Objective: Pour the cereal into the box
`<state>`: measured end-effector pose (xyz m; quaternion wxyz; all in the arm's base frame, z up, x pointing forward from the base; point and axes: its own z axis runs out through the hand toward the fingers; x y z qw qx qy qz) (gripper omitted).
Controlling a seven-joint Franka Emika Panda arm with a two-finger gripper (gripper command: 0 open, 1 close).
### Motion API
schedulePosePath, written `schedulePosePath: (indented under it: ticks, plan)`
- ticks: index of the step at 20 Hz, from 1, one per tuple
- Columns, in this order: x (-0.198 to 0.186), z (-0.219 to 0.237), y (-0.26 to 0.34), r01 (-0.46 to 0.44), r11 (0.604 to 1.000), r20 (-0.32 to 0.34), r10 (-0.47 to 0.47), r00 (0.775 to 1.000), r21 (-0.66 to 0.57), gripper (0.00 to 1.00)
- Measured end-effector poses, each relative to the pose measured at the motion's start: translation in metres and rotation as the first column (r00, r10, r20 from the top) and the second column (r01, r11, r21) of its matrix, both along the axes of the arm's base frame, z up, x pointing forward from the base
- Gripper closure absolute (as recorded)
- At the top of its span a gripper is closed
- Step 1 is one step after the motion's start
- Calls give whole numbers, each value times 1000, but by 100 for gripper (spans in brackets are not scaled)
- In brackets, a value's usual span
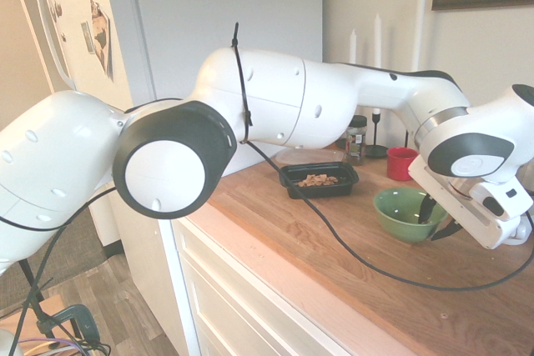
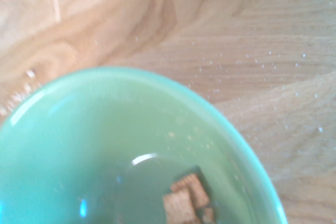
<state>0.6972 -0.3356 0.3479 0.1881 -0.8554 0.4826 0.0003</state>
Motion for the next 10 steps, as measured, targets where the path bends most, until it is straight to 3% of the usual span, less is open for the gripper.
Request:
schedulePosePath:
  ticks: [10]
  plan:
    - [-6, 91, 29, -76, 960, 0, 79, 997, -269, 0]
